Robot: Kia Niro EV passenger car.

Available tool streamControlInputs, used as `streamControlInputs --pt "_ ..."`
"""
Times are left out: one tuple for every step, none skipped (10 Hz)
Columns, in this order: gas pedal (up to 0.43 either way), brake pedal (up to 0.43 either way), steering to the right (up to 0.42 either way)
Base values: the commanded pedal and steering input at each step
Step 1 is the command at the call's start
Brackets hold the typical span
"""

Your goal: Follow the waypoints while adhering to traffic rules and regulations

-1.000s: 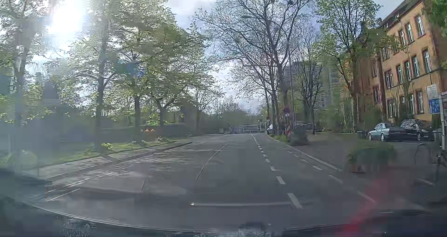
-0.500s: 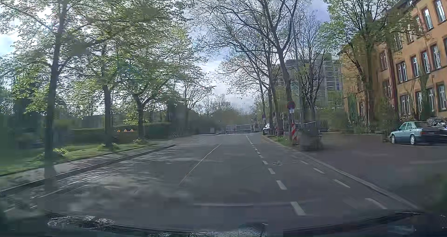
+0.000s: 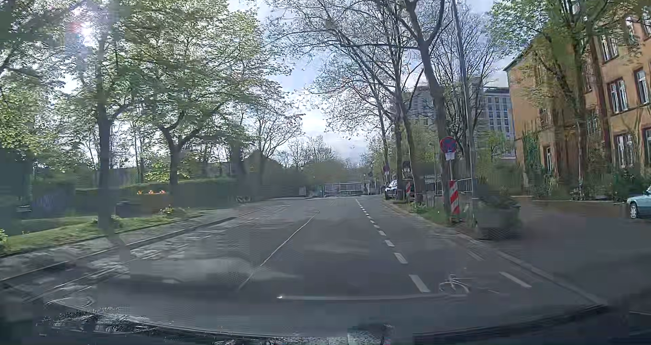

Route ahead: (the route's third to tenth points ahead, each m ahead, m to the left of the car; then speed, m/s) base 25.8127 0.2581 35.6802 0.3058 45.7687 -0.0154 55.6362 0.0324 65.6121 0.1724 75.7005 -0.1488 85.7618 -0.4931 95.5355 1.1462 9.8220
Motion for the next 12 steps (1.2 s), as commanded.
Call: streamControlInputs --pt "0.118 0.0 0.006" --pt "0.118 0.0 0.006" --pt "0.118 0.0 0.006" --pt "0.118 0.0 0.006" --pt "0.118 0.0 0.006" --pt "0.118 0.0 0.006" --pt "0.118 0.0 0.006" --pt "0.118 0.0 0.006" --pt "0.118 0.0 0.007" --pt "0.118 0.0 0.006" --pt "0.118 0.0 0.007" --pt "0.118 0.0 0.007"
